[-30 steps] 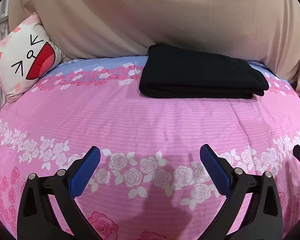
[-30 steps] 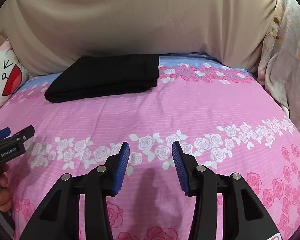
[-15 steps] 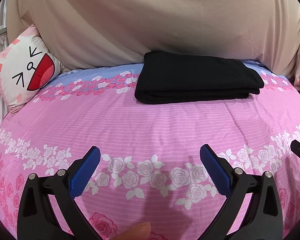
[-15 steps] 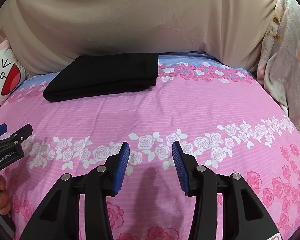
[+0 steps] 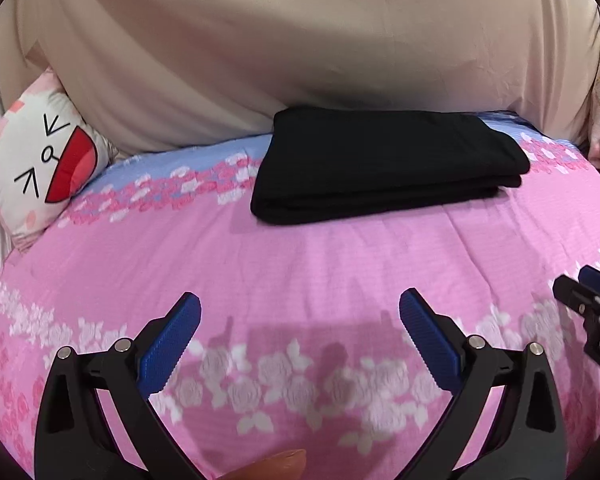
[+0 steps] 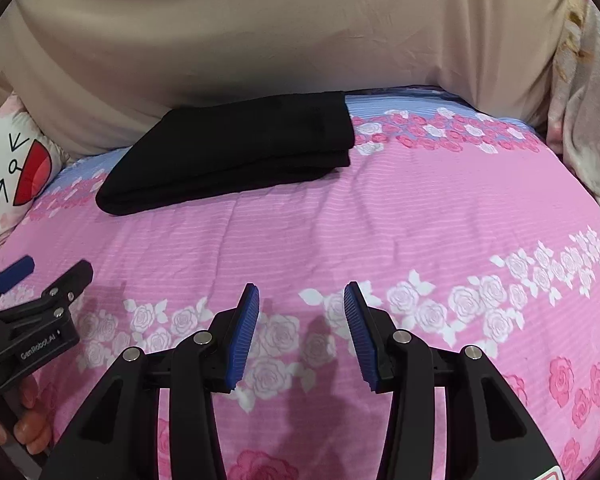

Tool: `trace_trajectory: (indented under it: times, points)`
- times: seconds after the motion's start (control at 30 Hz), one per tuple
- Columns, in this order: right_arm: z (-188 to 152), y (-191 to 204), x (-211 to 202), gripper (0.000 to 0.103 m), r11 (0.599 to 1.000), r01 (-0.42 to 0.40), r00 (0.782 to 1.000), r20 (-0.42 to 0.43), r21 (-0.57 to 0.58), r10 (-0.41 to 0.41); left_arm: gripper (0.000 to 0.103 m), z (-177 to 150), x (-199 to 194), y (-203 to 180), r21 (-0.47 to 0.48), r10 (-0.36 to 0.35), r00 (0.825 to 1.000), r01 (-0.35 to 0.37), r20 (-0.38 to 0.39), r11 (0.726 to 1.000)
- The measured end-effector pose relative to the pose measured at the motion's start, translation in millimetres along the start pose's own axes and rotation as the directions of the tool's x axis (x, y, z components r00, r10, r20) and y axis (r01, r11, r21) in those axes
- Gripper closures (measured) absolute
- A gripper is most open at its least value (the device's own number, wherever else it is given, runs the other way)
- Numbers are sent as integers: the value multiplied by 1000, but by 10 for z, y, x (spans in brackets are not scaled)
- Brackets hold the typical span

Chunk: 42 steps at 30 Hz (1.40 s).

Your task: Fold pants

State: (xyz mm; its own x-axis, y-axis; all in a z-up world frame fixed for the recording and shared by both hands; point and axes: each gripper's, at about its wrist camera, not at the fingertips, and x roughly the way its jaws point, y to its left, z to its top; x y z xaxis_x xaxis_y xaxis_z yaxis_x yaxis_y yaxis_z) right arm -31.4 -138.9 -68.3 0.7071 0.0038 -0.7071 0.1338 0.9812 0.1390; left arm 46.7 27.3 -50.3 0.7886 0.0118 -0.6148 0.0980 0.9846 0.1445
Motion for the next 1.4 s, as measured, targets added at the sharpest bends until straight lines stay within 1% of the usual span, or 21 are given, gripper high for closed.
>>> trace_trajectory:
  times: [0.1,0.27,0.53,1.4]
  points:
    - [5,37,13,59,1000,10,1000,0,-14,-10,6,18,98,24,-11,-22,999,22,-38,1000]
    - [6,18,-5,59,1000,15,1000,10,-9,-15,6,11,120,107,-54,-33,998,30,-45,998]
    - [2,66,-40,59,999,32,999,26,-36,-31,6,11,99,84,-46,-30,999,29,-34,999]
    - [-6,71,-30,59,998,38,999,21,-41,-38,6,31,59,69,-44,-17,1000,16,-22,999]
